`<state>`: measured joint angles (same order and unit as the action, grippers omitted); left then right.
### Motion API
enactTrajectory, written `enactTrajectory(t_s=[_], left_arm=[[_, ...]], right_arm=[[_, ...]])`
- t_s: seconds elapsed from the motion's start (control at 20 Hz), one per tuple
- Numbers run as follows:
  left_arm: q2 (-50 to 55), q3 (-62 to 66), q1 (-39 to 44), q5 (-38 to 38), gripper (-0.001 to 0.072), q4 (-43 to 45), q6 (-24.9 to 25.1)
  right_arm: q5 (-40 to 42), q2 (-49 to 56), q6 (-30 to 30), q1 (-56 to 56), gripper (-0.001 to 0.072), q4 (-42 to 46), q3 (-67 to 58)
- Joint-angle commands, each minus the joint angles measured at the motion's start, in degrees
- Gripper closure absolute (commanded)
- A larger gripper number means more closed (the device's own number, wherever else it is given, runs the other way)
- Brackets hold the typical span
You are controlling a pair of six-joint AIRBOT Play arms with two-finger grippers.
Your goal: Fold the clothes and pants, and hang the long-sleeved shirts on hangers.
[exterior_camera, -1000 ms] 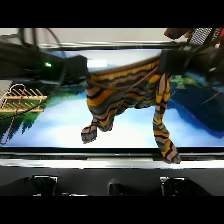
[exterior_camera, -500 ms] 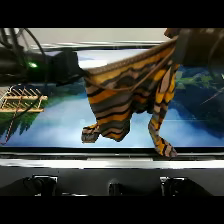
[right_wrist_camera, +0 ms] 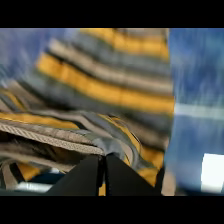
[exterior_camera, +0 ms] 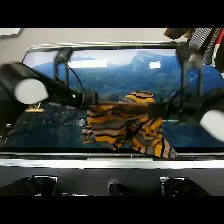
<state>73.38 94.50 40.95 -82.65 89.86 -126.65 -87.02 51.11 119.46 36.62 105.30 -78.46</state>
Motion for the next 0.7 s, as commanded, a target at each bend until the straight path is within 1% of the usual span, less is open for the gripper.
enactTrajectory(t_s=[0.0,0.05,0.15,0.2,0.4,0.45,0.5,0.55,0.6,0.65], left_arm=[[0.11,-8.98,1.29,3.39,0.0680,-0.50,-0.96],[0.17,-11.04,1.92,4.39,0.0681,-0.46,-1.16],[0.24,-14.69,2.47,7.19,0.0680,-0.50,-3.15],[0.44,-16.02,2.47,8.33,0.0680,-0.48,-4.07],[2.36,-16.76,2.32,10.19,0.0677,-0.50,-4.15],[2.64,-16.74,2.32,10.75,0.0654,-0.63,-4.17],[2.69,-16.74,2.16,11.21,0.0554,-0.74,-4.17],[2.64,-16.70,1.64,11.17,0.0434,-0.74,-4.15],[2.49,-16.70,0.70,11.10,0.0282,-0.74,-4.13],[2.21,-16.70,-0.44,10.97,0.0196,-0.74,-4.09]], right_arm=[[4.57,-5.88,12.31,0.00,0.0676,-7.89,16.15],[5.60,-6.10,14.64,0.00,0.0676,-10.43,17.70],[8.96,-5.18,17.35,0.00,0.0676,-11.61,18.88],[10.14,-4.13,17.46,0.00,0.0676,-11.52,18.88],[11.43,1.38,17.46,0.00,0.0675,-11.45,18.88],[12.59,2.12,17.51,0.00,0.0675,-11.45,18.88],[13.51,2.40,17.49,0.00,0.0675,-11.47,18.88],[13.70,2.49,17.53,0.00,0.0675,-11.45,18.82],[13.51,2.45,17.51,0.00,0.0675,-11.26,18.78],[13.14,2.45,17.49,0.00,0.0675,-11.10,18.78]])
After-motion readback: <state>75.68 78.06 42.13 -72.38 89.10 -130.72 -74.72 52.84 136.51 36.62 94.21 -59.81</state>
